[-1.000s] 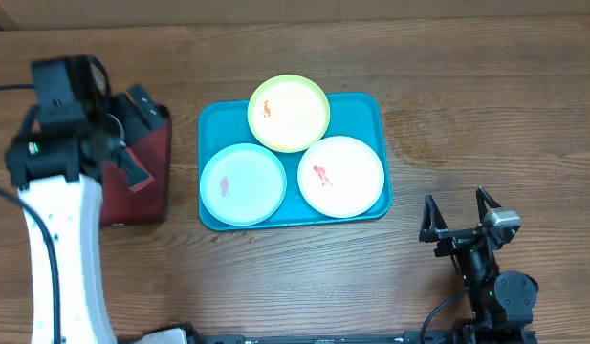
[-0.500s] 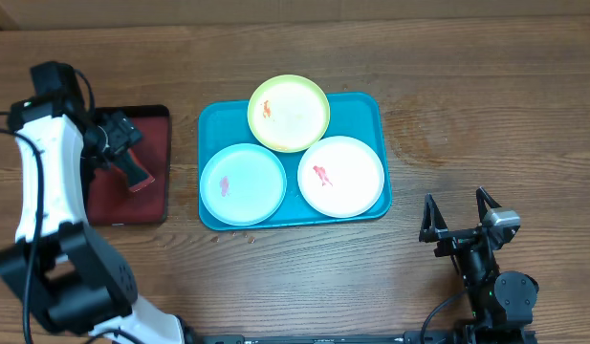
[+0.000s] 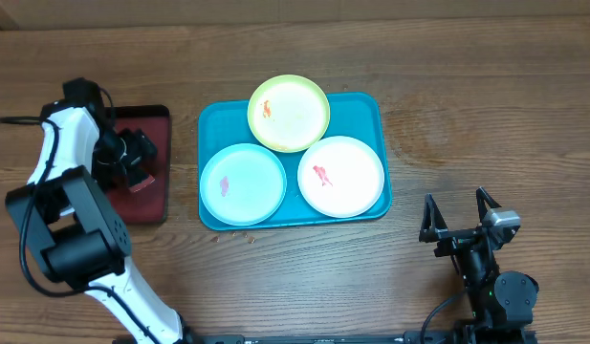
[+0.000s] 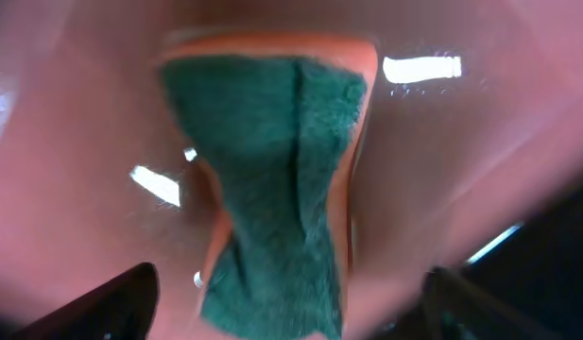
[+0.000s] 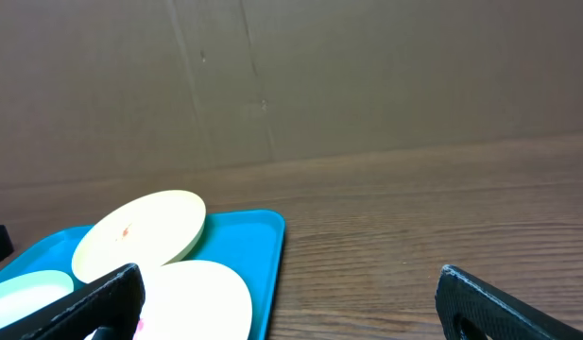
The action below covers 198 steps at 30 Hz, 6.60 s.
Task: Clean dirty plates on tray and stack at the side
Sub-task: 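Move the left gripper down to the sponge in the red water tray, then grasp the orange-green sponge with the left gripper and dip it in water, then lift the sponge with the left gripper and carry it to the light blue plate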
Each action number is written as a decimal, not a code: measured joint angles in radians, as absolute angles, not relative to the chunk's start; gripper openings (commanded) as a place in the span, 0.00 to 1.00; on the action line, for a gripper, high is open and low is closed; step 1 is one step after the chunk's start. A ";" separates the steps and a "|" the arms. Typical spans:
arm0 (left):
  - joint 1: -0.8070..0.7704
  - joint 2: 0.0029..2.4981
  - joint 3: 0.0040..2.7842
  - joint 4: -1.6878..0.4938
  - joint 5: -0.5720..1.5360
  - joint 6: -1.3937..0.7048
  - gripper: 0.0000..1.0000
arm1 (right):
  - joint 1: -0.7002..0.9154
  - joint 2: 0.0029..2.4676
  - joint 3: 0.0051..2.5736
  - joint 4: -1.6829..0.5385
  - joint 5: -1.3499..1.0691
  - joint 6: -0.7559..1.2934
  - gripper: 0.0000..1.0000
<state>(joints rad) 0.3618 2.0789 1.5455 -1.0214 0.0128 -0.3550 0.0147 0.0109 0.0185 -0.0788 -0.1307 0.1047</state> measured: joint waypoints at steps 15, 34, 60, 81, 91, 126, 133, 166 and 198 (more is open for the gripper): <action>0.362 2.146 1.551 -1.048 0.019 -0.323 0.04 | 0.015 0.011 0.019 -0.079 -0.131 0.105 1.00; 0.362 2.146 1.560 -0.895 -0.100 -0.313 1.00 | 0.015 0.011 0.019 -0.079 -0.131 0.104 1.00; 0.377 2.156 1.578 -0.926 -0.154 -0.315 1.00 | 0.015 0.011 0.019 -0.078 -0.131 0.104 1.00; 0.371 2.159 1.571 -1.042 -0.009 -0.314 1.00 | 0.015 0.011 0.019 -0.078 -0.131 0.104 1.00; 0.371 2.162 1.567 -1.118 0.035 -0.316 0.10 | 0.015 0.011 0.019 -0.080 -0.131 0.104 1.00; 0.362 2.202 1.809 -1.296 -0.141 -0.310 0.04 | 0.015 0.011 0.019 -0.079 -0.131 0.105 1.00; 0.363 2.200 2.137 -1.489 -0.089 -0.310 0.04 | 0.015 0.011 0.019 -0.078 -0.131 0.104 1.00; 0.343 1.896 1.814 -1.266 0.030 -0.284 0.04 | 0.015 0.011 0.019 -0.079 -0.131 0.104 1.00; -0.152 1.772 1.299 -0.989 0.233 -0.221 0.04 | 0.015 0.011 0.019 -0.078 -0.131 0.104 1.00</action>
